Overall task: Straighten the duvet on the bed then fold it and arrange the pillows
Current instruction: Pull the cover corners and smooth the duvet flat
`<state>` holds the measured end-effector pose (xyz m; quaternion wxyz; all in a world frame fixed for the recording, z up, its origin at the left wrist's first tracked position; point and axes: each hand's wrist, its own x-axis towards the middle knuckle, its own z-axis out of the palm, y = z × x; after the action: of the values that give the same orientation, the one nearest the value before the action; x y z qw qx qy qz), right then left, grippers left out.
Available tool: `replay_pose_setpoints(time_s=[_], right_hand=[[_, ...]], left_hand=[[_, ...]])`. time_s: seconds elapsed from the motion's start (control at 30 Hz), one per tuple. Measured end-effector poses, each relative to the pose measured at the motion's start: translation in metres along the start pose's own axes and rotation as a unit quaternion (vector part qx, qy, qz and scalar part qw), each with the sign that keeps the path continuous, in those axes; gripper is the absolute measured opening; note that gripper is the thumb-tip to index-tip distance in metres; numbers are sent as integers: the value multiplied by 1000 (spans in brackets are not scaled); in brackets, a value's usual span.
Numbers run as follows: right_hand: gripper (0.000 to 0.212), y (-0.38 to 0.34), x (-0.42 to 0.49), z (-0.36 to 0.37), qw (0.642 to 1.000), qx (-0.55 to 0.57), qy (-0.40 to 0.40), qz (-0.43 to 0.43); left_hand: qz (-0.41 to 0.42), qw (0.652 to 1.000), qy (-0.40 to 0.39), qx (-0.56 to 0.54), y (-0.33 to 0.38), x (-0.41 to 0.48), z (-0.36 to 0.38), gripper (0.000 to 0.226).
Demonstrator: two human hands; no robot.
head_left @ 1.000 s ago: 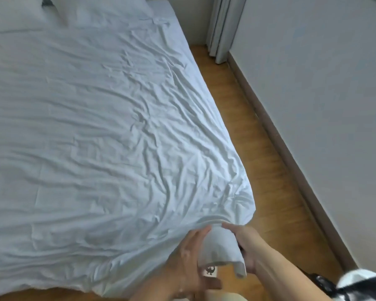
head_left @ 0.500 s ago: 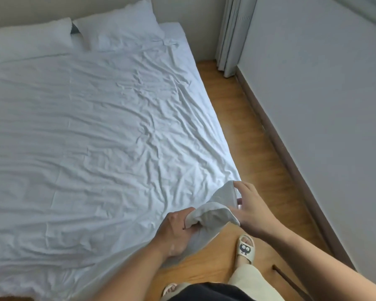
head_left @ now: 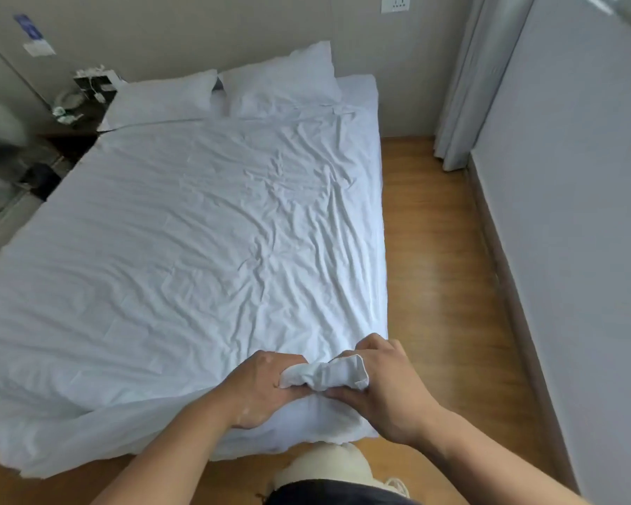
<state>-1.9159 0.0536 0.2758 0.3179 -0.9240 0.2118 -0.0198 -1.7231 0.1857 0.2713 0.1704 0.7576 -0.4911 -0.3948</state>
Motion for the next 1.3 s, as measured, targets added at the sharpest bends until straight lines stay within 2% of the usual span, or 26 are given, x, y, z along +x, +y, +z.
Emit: replay_pose_setpoints(time_s=[0.07, 0.13, 0.2, 0.23, 0.33, 0.4, 0.57, 0.63, 0.77, 0.87, 1.0, 1.17, 1.3], right_hand=[[34, 13, 18, -22, 998, -3, 22, -56], [18, 28, 33, -45, 992, 105, 8, -74], [19, 43, 52, -72, 973, 221, -14, -60], [14, 52, 63, -82, 969, 240, -15, -60], [16, 82, 103, -115, 969, 236, -16, -78], [16, 107, 135, -138, 967, 250, -11, -51], [14, 162, 224, -209, 970, 242, -11, -2], [14, 183, 260, -234, 972, 234, -3, -3], [22, 216, 325, -266, 971, 238, 10, 13], [24, 244, 377, -284, 967, 254, -3, 30], [20, 277, 453, -318, 958, 286, -16, 25], [19, 311, 564, -363, 945, 323, -48, 17], [13, 335, 651, -401, 937, 345, -53, 29]], left_hand=[[-3, 1000, 19, 3, 16, 15, -14, 28], [-4, 999, 42, 6, 30, 35, -26, 22], [-6, 997, 72, -3, 42, 61, -36, 21], [-6, 996, 86, -6, 48, 75, -41, 23], [-1, 992, 126, -17, 64, 124, -58, 32], [7, 988, 151, -26, 75, 163, -74, 42], [-1, 980, 200, -3, 101, 259, -122, 51], [-11, 975, 223, 11, 102, 288, -142, 47], [-18, 967, 254, 20, 109, 339, -180, 22], [-29, 963, 266, 13, 119, 390, -209, 16], [-52, 955, 292, 8, 129, 461, -257, 22], [-109, 945, 308, 6, 140, 547, -334, 15], [-110, 937, 331, 10, 148, 615, -388, 23]])
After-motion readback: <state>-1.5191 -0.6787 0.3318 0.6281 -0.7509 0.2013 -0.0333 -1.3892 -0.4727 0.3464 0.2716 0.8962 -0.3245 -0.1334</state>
